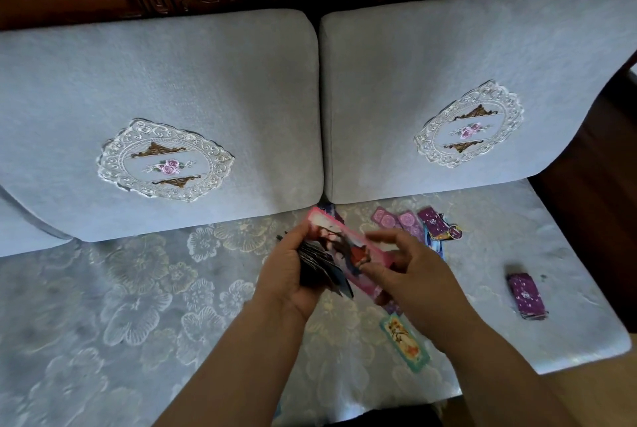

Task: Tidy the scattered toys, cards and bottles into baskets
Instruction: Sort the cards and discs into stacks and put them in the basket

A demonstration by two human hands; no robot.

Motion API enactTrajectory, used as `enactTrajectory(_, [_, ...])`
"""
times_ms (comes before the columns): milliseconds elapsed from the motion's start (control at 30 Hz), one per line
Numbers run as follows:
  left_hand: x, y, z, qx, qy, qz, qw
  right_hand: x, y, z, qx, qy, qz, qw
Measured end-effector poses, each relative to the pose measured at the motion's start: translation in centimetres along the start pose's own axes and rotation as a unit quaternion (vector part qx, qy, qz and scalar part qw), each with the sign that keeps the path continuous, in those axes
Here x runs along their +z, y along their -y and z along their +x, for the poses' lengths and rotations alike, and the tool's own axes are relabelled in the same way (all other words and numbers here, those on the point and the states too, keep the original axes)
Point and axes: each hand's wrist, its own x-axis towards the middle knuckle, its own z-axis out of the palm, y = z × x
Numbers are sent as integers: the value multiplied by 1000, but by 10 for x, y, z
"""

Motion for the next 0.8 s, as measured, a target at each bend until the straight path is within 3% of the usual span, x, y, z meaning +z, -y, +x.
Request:
enactTrajectory(67, [1,-2,2,5,-33,-28,999,2,-4,-1,-63,-81,-134,986])
enactTrajectory(133, [0,-5,6,19,-76,-46,996,4,-7,-1,-115,-112,-209,965])
enactTrajectory(300, [1,-4,7,31,-94,-42,994,22,-4,-4,-140,-42,-154,977])
enactTrajectory(467, [0,-5,4,17,-90,-73,993,21,-6,0,-182,-77,-213,957])
enactTrajectory(800, [-31,-1,31,-10,-101,-136,985,6,-12,5,-163,-37,-189,968])
